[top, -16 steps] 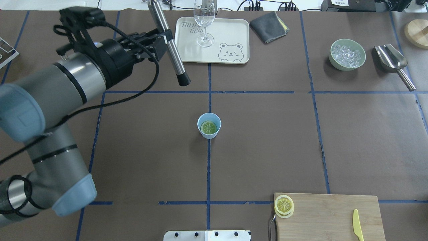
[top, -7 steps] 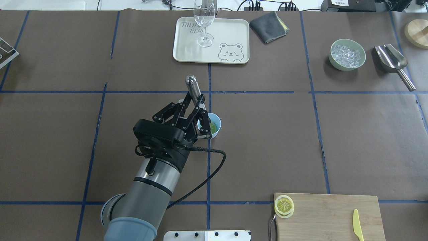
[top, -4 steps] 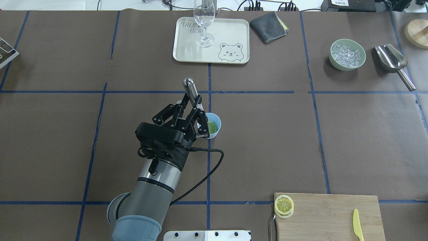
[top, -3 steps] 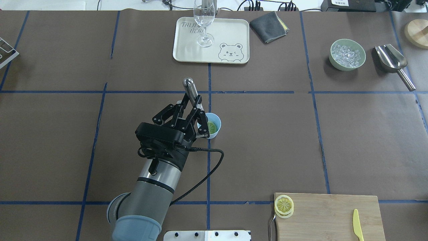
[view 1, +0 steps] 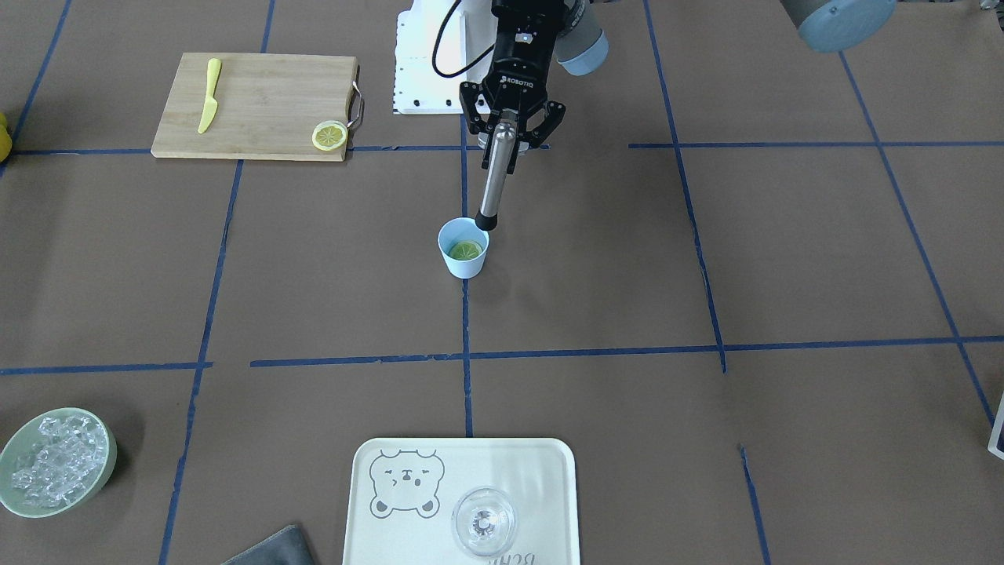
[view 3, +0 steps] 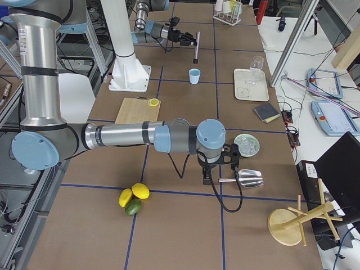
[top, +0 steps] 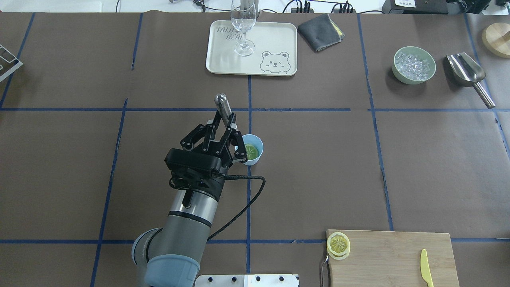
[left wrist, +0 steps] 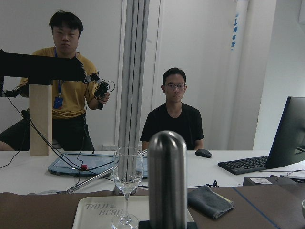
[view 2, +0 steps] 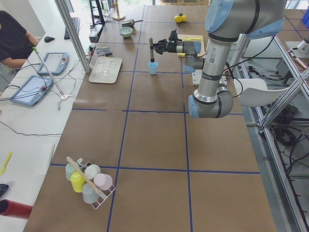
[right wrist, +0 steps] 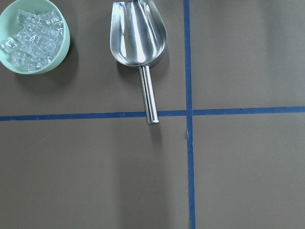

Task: Squeeze lemon into cup
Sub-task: 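Press the metal rod down into the cup onto the lemon slice, then lift the metal rod out of the blue cup with the left gripper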

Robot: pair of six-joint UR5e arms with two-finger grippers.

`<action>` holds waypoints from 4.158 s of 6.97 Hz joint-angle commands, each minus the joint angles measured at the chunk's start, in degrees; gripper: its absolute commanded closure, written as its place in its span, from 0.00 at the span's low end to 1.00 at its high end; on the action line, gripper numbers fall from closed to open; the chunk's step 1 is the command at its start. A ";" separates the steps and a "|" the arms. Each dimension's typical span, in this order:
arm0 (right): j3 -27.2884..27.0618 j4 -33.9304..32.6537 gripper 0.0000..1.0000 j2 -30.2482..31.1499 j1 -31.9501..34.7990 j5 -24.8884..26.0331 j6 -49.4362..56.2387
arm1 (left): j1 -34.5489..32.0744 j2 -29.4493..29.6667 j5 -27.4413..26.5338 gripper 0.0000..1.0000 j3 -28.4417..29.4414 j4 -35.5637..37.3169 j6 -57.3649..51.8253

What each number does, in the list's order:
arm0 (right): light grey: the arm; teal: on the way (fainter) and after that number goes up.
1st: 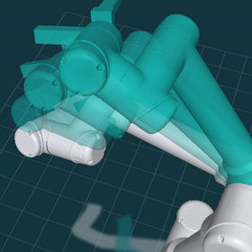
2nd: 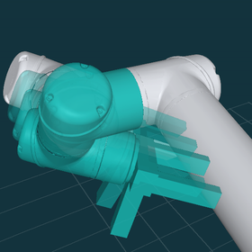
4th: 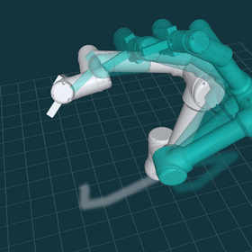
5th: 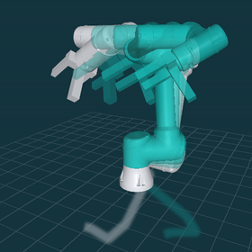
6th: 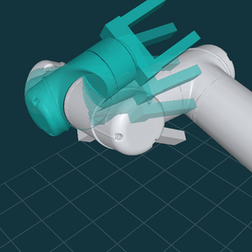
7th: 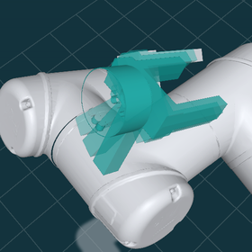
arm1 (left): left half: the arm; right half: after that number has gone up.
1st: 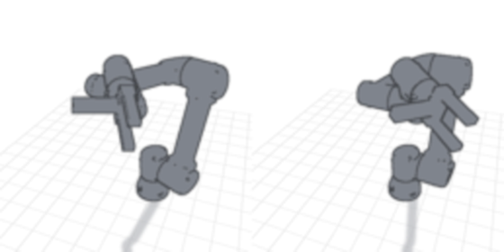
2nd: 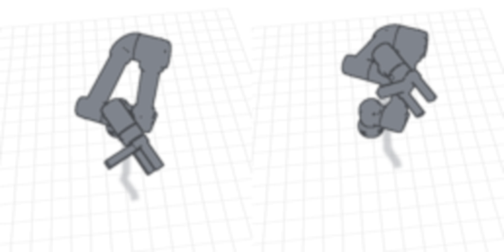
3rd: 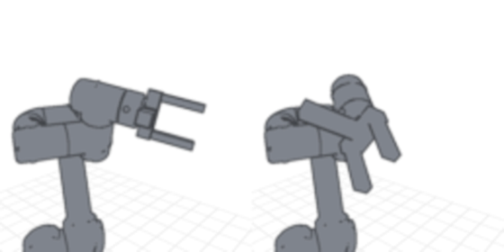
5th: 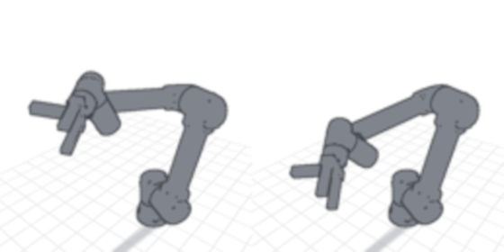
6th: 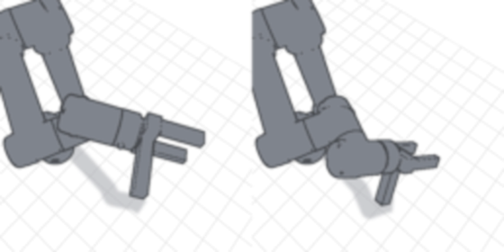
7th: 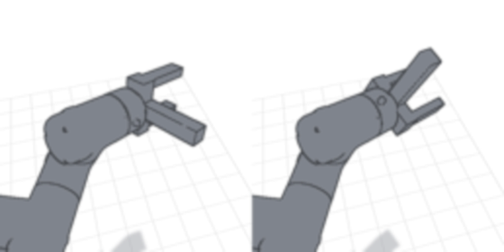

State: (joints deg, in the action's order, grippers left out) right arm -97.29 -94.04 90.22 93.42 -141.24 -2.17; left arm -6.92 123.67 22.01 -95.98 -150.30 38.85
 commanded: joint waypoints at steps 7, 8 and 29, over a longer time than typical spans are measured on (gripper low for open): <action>0.08 0.00 0.00 -0.04 0.00 0.09 0.06 | -1.60 2.63 6.99 1.00 4.48 -0.60 -1.32; 0.08 0.00 0.00 -0.04 -0.08 0.09 -0.03 | -1.60 2.63 6.99 1.00 5.36 -0.95 -1.32; -0.36 0.00 0.00 -0.48 0.00 0.09 -0.03 | -3.44 4.21 14.70 1.00 -8.93 -5.53 -25.51</action>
State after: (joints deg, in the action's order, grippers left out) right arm -97.53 -94.04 89.74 93.38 -141.15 -2.20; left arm -9.44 127.98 34.55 -101.56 -155.69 19.85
